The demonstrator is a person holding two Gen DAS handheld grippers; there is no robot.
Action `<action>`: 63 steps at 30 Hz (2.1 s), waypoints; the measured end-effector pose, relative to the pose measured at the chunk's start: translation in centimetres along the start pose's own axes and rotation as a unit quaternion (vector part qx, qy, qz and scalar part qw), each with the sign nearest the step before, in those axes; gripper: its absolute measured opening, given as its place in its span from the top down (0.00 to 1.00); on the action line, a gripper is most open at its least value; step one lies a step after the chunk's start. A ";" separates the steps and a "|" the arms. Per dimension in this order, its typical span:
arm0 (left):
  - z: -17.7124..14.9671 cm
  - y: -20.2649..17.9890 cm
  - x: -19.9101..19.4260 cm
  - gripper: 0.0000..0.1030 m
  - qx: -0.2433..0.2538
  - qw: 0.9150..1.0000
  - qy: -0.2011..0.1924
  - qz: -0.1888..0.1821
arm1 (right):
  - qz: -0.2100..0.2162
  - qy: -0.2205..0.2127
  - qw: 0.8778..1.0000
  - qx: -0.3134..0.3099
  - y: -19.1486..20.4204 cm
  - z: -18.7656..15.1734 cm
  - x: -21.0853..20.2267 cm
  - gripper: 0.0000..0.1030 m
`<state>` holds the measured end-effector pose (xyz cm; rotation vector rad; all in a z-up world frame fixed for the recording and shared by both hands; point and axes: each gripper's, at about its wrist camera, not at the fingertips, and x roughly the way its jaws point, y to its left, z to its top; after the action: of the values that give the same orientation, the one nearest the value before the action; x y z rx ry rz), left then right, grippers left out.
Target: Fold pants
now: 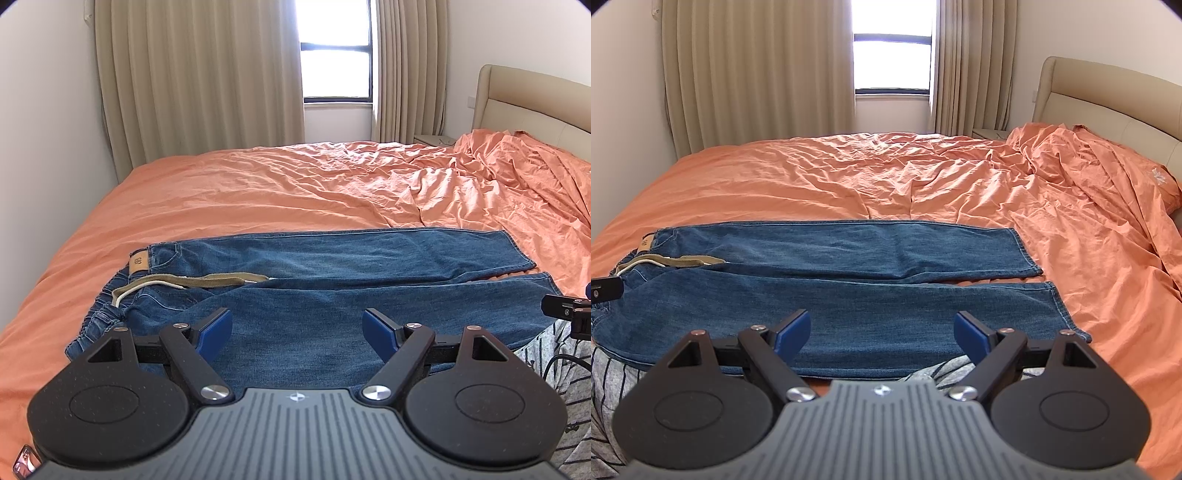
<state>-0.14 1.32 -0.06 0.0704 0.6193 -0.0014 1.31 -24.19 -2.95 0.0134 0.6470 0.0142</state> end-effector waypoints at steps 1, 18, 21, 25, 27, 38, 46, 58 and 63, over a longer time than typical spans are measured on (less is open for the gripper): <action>0.0 -0.1 0.0 0.09 0.000 1.000 0.000 0.000 | 0.000 0.000 1.000 0.000 0.0 0.0 0.0 0.21; -0.1 -0.1 0.0 0.09 -0.001 1.000 0.000 0.000 | 0.000 0.001 1.000 0.003 -0.1 0.1 -0.1 0.21; 0.0 -0.1 0.0 0.09 0.000 1.000 0.001 0.000 | 0.000 0.001 1.000 0.003 -0.1 0.1 -0.1 0.21; -0.2 -0.2 0.1 0.09 0.000 1.000 0.001 0.000 | -0.001 0.003 1.000 0.006 -0.2 0.1 -0.1 0.21; -0.2 -0.2 0.1 0.09 0.000 1.000 0.001 0.000 | 0.000 0.005 1.000 0.007 -0.3 0.1 0.1 0.21; -0.3 2.8 2.6 0.14 0.029 0.999 0.016 0.013 | 0.004 0.039 0.999 0.014 -2.8 -0.1 4.4 0.21; 1.4 11.0 6.0 0.28 0.017 0.999 0.045 0.020 | 0.002 0.045 0.998 0.044 -7.7 1.4 9.4 0.27; 1.7 26.9 16.4 0.28 -0.076 0.992 0.100 0.002 | 0.054 0.085 0.985 0.143 -11.2 2.8 19.2 0.27; 0.1 32.6 21.8 0.28 -0.170 0.972 0.152 -0.055 | 0.054 0.123 0.975 0.179 -11.7 2.5 21.3 0.27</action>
<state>18.44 34.29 -10.51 -0.3019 0.9223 0.0087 19.91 -35.49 -14.00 0.4004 0.8899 0.0038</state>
